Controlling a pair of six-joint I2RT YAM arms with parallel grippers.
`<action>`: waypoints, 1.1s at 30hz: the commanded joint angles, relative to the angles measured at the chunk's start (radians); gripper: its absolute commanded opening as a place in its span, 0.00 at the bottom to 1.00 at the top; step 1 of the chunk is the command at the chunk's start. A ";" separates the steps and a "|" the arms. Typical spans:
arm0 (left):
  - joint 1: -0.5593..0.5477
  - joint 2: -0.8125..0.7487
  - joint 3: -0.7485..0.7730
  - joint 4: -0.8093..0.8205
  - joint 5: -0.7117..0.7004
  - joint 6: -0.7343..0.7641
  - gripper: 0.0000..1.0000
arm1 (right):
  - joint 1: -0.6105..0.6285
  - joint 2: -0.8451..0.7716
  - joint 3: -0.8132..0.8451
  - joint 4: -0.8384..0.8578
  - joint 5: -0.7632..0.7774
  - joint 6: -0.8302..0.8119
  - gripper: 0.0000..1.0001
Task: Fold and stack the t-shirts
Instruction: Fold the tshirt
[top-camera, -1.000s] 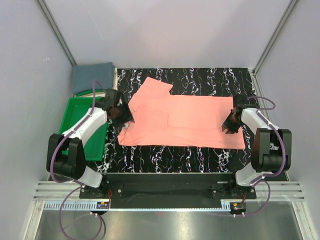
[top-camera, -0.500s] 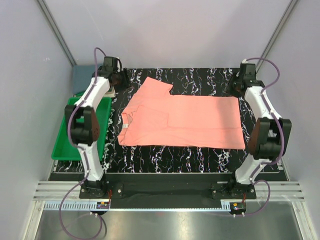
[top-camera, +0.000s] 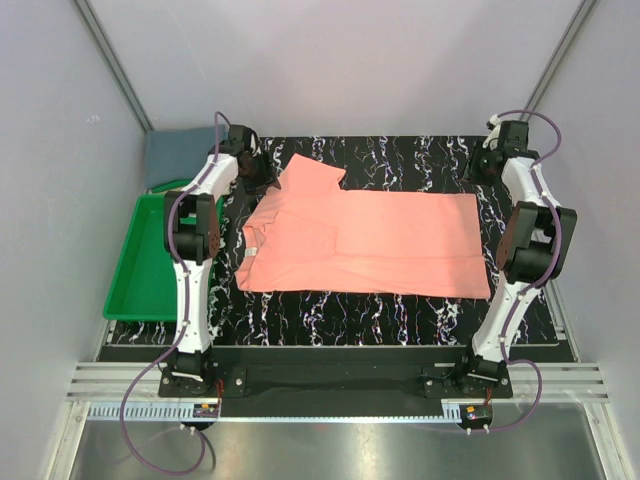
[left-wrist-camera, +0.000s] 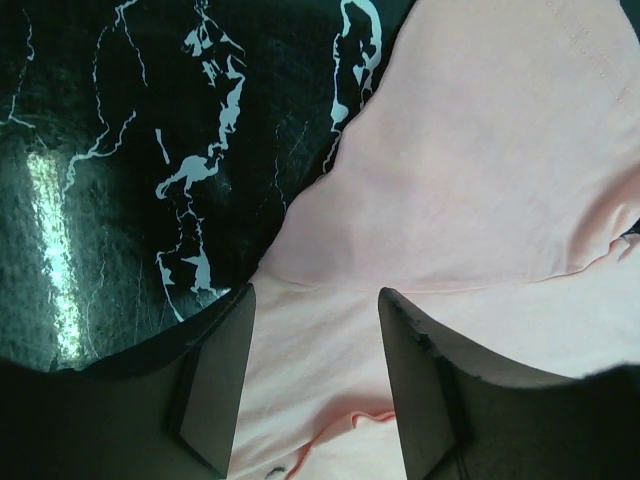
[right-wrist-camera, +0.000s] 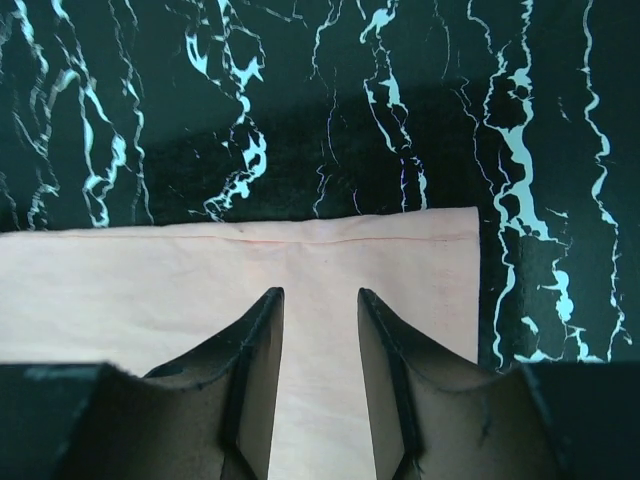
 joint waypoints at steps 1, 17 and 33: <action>0.005 0.013 0.061 0.018 0.016 0.004 0.58 | 0.004 0.052 0.057 -0.017 -0.063 -0.139 0.42; 0.027 0.112 0.136 0.029 0.028 0.060 0.57 | -0.073 0.253 0.221 -0.137 -0.064 -0.310 0.58; 0.031 0.160 0.182 0.050 0.238 0.043 0.18 | -0.123 0.429 0.440 -0.285 -0.164 -0.507 0.57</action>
